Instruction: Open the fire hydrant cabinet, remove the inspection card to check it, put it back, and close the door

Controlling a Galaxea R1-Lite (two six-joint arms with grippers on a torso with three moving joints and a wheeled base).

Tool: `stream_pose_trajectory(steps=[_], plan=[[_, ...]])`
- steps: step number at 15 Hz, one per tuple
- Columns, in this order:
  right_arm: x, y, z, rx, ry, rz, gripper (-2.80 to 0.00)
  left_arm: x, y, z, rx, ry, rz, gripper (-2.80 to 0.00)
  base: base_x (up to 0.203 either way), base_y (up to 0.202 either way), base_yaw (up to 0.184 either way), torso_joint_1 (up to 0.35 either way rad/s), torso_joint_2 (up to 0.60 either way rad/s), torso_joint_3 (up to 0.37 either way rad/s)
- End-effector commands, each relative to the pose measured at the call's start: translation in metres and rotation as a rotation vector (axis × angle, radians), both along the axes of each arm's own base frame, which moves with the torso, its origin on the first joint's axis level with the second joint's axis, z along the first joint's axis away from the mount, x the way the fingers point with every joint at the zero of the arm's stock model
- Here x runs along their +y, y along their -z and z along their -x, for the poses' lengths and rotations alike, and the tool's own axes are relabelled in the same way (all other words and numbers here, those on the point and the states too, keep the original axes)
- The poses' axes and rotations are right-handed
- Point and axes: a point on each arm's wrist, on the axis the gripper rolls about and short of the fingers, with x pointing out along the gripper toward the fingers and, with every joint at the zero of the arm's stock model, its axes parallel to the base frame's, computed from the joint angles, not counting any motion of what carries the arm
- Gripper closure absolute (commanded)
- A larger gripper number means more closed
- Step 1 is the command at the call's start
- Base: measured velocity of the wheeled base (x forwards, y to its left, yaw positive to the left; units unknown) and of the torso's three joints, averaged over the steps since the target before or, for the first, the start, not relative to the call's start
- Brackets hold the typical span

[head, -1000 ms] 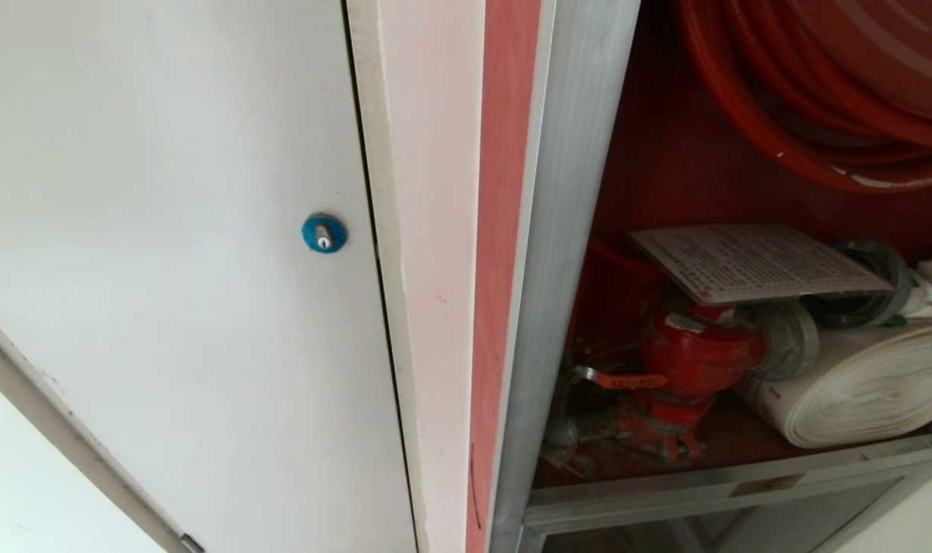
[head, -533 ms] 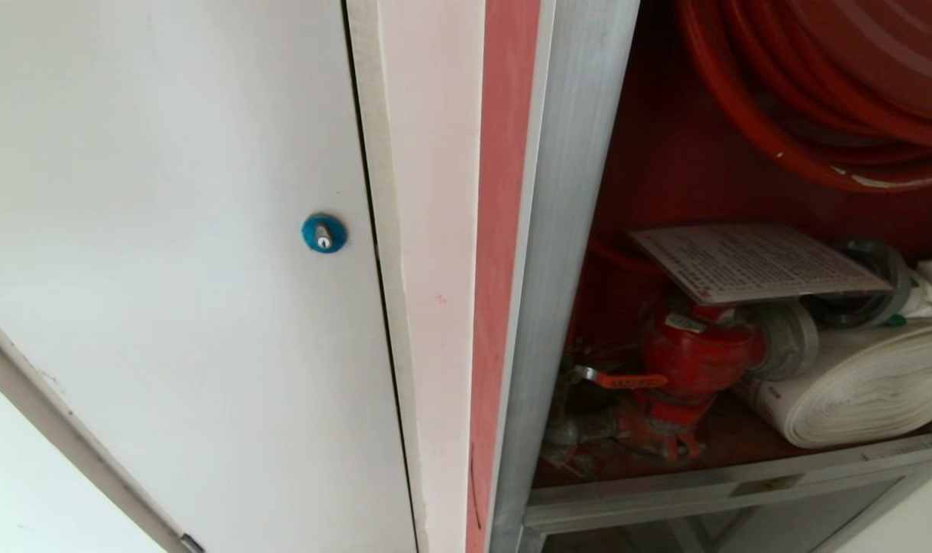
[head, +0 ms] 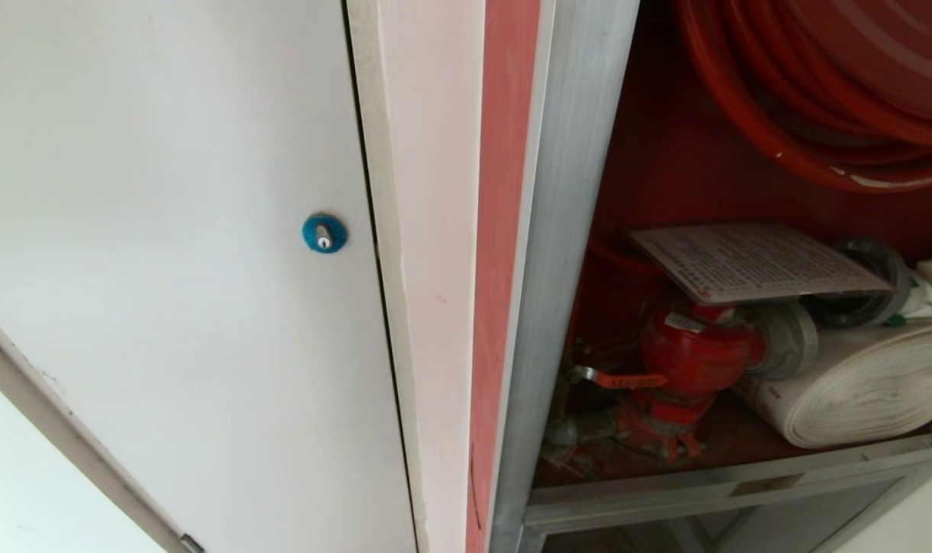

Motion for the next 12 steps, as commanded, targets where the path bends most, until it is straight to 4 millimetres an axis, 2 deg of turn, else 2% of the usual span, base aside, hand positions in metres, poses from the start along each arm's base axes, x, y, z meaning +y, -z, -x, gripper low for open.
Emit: stream_pose_trajectory(steps=[1, 3, 7, 12], plan=[[0.000, 0.030, 0.009, -0.031, -0.008, -0.016, 0.00, 0.000, 0.000, 0.000, -0.001, 0.000, -0.001, 0.00, 0.000, 0.000, 0.000, 0.000, 0.00, 0.000], [0.000, 0.062, 0.001, 0.006, -0.011, -0.041, 0.00, 0.000, 0.000, 0.000, -0.001, 0.000, -0.002, 0.00, 0.000, 0.000, 0.000, 0.000, 0.00, 0.000], [-0.001, 0.104, -0.027, -0.030, 0.016, -0.071, 0.00, 0.000, 0.000, 0.000, -0.001, 0.000, 0.000, 0.00, 0.000, 0.000, 0.000, 0.000, 0.00, 0.000], [-0.002, 0.106, -0.028, -0.046, 0.067, -0.135, 0.00, 0.000, 0.000, 0.000, -0.003, 0.000, 0.000, 0.00, 0.000, 0.000, 0.000, 0.000, 0.00, 0.000]])
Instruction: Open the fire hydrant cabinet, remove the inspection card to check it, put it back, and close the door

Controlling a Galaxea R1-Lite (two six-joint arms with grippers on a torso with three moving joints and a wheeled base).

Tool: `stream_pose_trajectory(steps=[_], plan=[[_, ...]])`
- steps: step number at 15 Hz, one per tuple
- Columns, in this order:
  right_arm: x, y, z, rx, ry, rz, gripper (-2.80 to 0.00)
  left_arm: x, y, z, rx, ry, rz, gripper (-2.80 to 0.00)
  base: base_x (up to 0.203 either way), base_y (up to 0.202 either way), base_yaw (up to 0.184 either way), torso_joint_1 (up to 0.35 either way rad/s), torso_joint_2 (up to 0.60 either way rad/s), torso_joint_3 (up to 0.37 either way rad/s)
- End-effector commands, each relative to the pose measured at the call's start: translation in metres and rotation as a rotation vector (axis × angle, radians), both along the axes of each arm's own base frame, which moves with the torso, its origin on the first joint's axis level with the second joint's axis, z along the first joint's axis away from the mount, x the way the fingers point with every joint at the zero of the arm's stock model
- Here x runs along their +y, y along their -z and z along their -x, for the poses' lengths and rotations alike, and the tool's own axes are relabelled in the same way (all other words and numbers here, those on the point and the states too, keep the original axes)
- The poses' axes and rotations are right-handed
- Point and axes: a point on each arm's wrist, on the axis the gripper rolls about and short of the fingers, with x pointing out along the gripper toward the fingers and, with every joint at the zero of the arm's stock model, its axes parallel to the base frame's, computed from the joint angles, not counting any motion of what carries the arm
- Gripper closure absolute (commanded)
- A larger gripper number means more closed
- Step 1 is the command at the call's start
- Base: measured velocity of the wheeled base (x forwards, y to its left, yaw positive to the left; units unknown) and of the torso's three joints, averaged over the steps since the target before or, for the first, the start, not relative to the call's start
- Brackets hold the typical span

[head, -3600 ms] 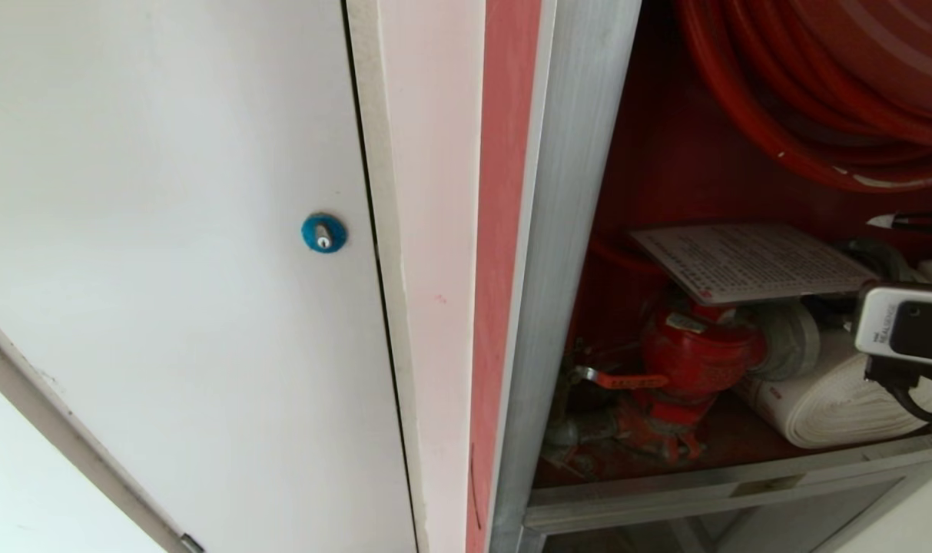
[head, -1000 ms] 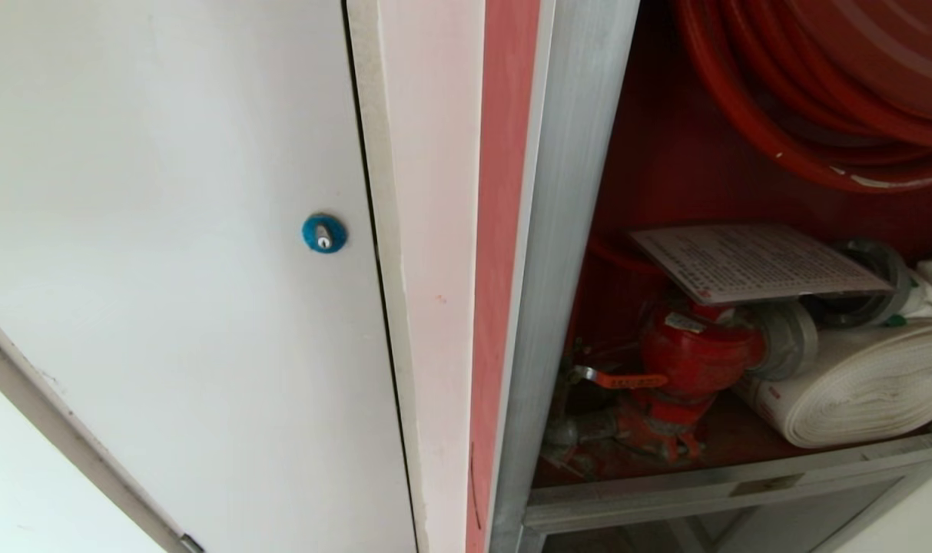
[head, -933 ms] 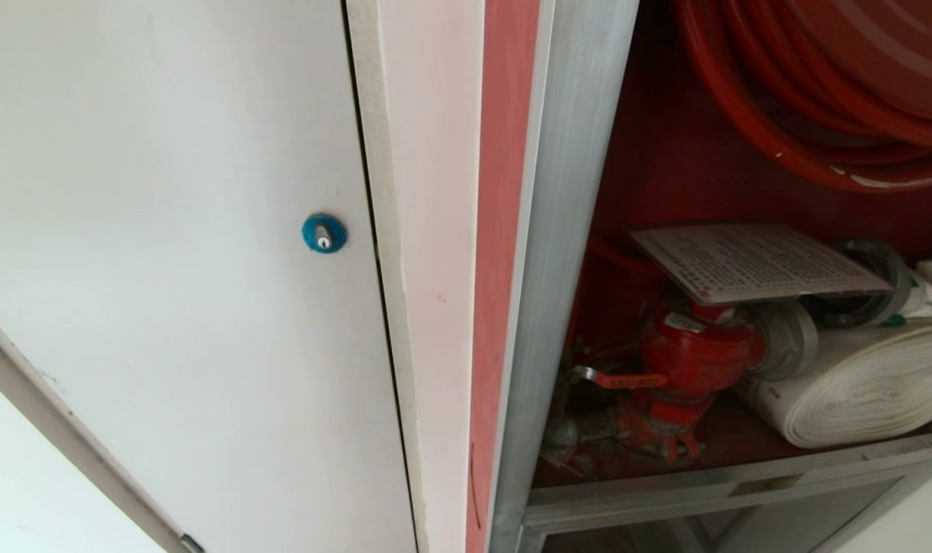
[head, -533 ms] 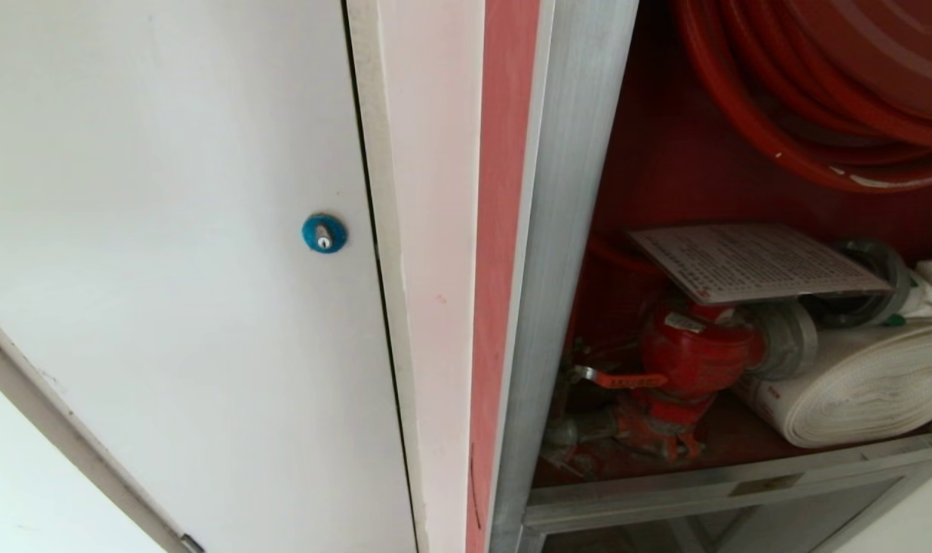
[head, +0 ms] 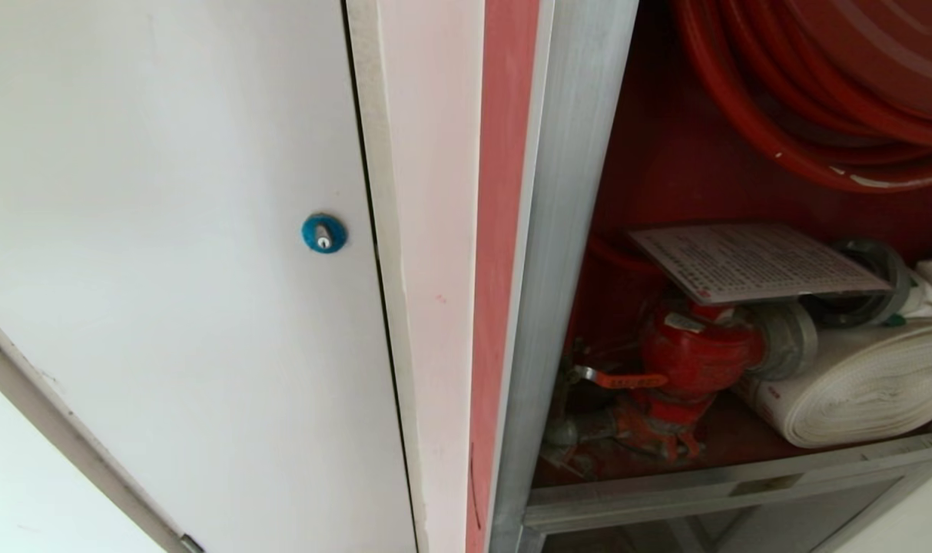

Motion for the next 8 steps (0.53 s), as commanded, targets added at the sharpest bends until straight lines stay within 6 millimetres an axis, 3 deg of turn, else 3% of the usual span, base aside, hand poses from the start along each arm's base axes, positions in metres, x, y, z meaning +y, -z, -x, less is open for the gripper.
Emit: stream_pose_trajectory(steps=[1, 8], plan=[[-0.0007, 0.0024, -0.0007, 0.010, 0.031, -0.008, 0.00, 0.0000, -0.0003, 0.0001, -0.002, 0.000, 0.000, 0.00, 0.000, 0.000, 0.000, 0.000, 0.00, 0.000], [0.0001, 0.0071, -0.0002, 0.071, 0.001, 0.161, 0.00, 0.0000, -0.0003, 0.0001, -0.002, 0.000, 0.000, 0.00, 0.000, 0.000, 0.000, 0.000, 0.00, 0.000]])
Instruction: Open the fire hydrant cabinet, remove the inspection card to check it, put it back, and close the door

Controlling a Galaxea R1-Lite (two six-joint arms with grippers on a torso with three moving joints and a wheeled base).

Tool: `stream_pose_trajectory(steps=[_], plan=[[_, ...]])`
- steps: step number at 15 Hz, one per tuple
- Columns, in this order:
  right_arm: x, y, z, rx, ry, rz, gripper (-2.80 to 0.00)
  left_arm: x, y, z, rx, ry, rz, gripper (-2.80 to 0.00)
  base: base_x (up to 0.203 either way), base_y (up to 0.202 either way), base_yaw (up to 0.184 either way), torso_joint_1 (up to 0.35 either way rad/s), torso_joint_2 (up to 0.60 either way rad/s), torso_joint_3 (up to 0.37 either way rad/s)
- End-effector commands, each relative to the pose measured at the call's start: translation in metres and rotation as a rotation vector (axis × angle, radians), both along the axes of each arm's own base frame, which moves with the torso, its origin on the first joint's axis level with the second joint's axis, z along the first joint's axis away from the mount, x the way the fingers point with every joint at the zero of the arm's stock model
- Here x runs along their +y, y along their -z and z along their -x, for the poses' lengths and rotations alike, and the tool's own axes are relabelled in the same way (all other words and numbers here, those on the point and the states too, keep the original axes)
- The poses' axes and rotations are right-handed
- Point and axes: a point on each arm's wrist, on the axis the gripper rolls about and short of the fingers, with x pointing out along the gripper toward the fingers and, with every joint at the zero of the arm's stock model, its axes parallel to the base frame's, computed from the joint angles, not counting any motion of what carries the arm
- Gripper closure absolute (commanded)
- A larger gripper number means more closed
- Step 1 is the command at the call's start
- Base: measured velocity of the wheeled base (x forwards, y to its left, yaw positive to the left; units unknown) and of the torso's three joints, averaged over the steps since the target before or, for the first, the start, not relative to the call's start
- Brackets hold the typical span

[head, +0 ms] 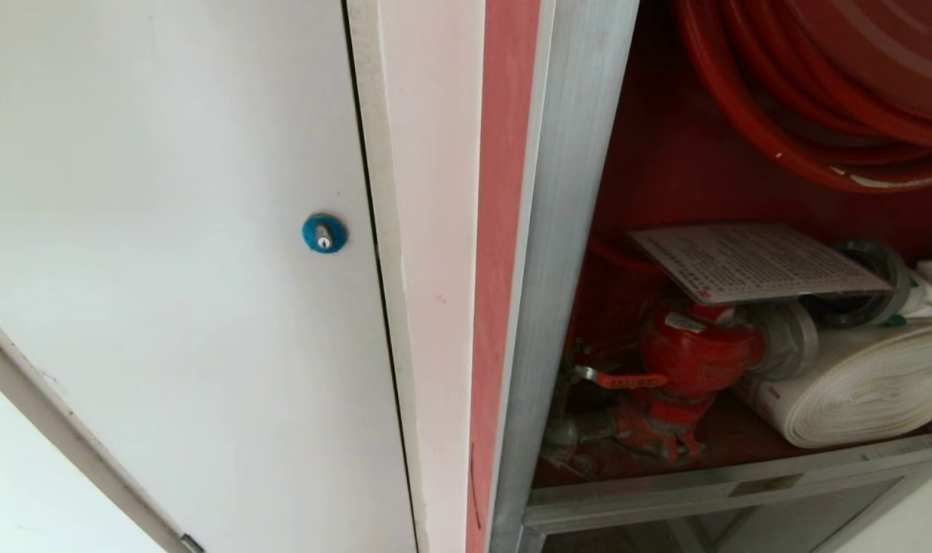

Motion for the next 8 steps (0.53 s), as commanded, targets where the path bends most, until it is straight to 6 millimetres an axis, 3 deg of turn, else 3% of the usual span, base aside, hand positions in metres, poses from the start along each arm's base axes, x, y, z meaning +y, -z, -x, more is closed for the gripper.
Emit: stream_pose_trajectory(steps=[1, 8], plan=[[0.0000, -0.0004, 0.0000, 0.000, 0.000, 0.000, 0.00, 0.0000, -0.0002, 0.0001, -0.002, 0.000, 0.000, 0.00, 0.000, 0.000, 0.000, 0.000, 0.00, 0.000], [0.0000, -0.0004, 0.0000, 0.000, 0.000, -0.008, 0.00, 0.0000, -0.0002, 0.0001, -0.002, 0.000, 0.000, 0.00, 0.000, 0.000, 0.000, 0.000, 0.00, 0.000]])
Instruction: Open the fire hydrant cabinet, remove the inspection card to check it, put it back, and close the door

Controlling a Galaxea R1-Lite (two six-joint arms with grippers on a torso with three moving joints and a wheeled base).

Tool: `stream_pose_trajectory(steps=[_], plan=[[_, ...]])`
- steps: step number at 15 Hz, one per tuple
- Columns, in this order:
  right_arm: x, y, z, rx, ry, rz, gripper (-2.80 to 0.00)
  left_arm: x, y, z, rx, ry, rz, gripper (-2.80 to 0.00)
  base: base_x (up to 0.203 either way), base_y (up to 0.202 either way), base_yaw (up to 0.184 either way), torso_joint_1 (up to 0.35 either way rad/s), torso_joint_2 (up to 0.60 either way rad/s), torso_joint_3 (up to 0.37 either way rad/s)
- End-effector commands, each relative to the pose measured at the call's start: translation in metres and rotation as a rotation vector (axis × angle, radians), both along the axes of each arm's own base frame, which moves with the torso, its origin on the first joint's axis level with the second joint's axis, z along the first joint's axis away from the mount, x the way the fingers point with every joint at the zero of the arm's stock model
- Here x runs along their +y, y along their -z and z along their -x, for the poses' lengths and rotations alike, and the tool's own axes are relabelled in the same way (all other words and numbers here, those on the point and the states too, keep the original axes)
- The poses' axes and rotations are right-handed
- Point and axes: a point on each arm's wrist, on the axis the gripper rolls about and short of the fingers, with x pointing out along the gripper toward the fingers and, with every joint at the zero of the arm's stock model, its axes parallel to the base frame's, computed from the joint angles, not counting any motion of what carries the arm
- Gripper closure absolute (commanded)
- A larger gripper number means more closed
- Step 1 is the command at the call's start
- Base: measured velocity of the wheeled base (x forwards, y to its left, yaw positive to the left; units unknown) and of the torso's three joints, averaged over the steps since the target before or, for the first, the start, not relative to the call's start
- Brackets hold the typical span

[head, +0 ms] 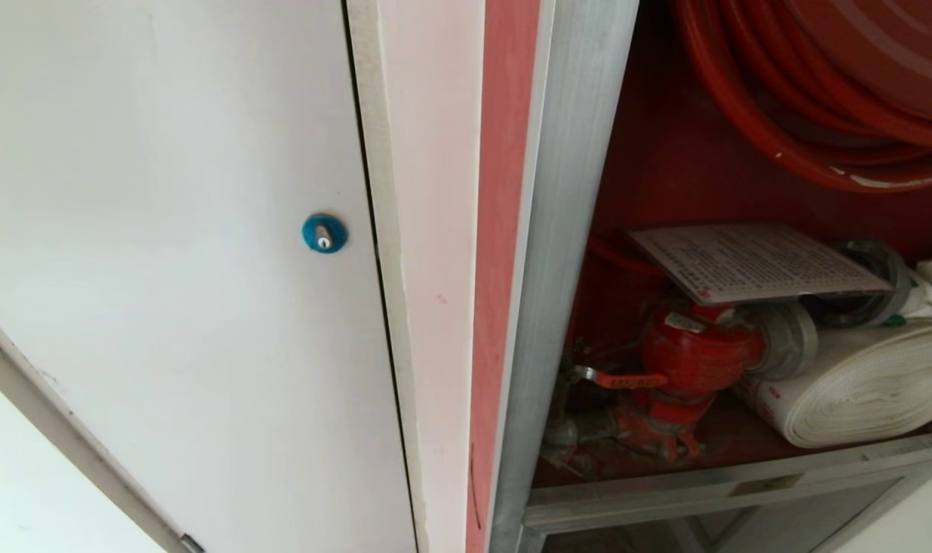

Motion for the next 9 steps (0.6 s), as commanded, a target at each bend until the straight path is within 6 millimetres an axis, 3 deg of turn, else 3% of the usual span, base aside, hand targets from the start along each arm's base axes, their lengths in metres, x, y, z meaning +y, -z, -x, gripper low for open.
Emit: stream_pose_trajectory(steps=[1, 9], plan=[[0.0000, 0.0001, -0.0002, 0.002, 0.000, -0.003, 0.00, 0.0000, -0.0002, 0.0001, -0.002, 0.000, 0.000, 0.00, 0.000, 0.000, 0.000, 0.000, 0.00, 0.000], [-0.0001, -0.0003, 0.0000, 0.000, 0.003, -0.047, 0.00, 0.0000, -0.0002, 0.0001, -0.002, 0.000, 0.000, 0.00, 0.000, 0.000, 0.000, 0.000, 0.00, 0.000]])
